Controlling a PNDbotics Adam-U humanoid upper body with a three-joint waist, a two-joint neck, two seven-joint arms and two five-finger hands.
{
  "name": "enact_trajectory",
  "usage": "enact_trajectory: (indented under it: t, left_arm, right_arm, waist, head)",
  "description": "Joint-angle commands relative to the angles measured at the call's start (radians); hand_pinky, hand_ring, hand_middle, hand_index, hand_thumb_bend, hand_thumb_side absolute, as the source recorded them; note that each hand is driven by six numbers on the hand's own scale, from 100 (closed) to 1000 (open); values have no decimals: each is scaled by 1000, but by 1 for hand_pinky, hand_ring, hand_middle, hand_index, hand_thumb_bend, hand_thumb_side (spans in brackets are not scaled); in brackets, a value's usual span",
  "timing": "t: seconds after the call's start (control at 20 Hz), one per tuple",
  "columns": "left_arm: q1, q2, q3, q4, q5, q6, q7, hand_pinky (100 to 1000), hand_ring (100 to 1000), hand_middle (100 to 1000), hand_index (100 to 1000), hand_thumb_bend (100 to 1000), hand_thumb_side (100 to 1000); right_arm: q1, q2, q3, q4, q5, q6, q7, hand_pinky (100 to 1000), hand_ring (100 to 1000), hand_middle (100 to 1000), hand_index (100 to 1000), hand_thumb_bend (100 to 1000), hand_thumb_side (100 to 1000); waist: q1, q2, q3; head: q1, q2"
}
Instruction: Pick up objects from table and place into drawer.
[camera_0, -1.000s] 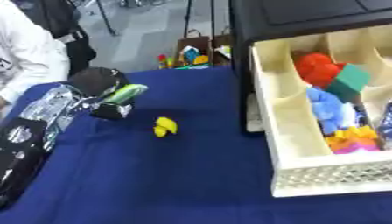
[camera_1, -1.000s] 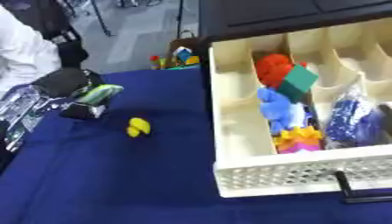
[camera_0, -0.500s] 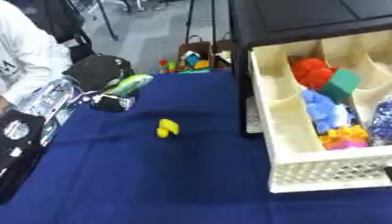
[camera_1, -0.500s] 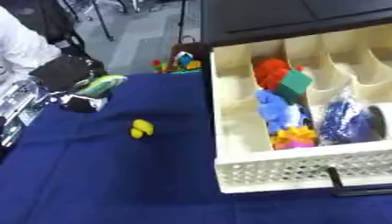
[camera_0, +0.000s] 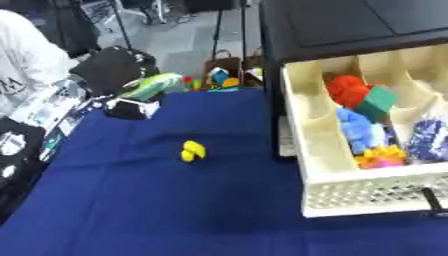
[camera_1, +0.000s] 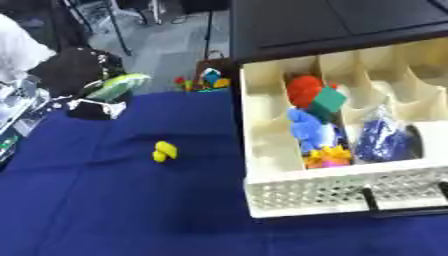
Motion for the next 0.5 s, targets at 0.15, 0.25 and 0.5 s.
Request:
enact_trajectory:
  t: [0.15,0.25,0.5]
  left_arm:
    - [-17,70,4,-117,93,9,-18,524,665,589,689,100,695]
    - [-21,75,0,-147,123,13,-32,524,664,589,688,100,696]
    - [-53,60,1,-206,204,32,-54,515,658,582,686,100,694]
  right_arm:
    - [2,-15,-4,-10,-1,-13,-22,581,640,585,754,100,1000]
    - [5,-13,-3,-10,-3,-12,-22,580,639,587,752,100,1000]
    - [12,-10,0,-10,-12,-4,-18,579,638,591,751,100,1000]
  waist:
    - [-4,-63,9]
    - [-3,-82,11]
    - [-2,-120,15]
  head:
    - [-15,45]
    - [-16,60]
    - [-20,99]
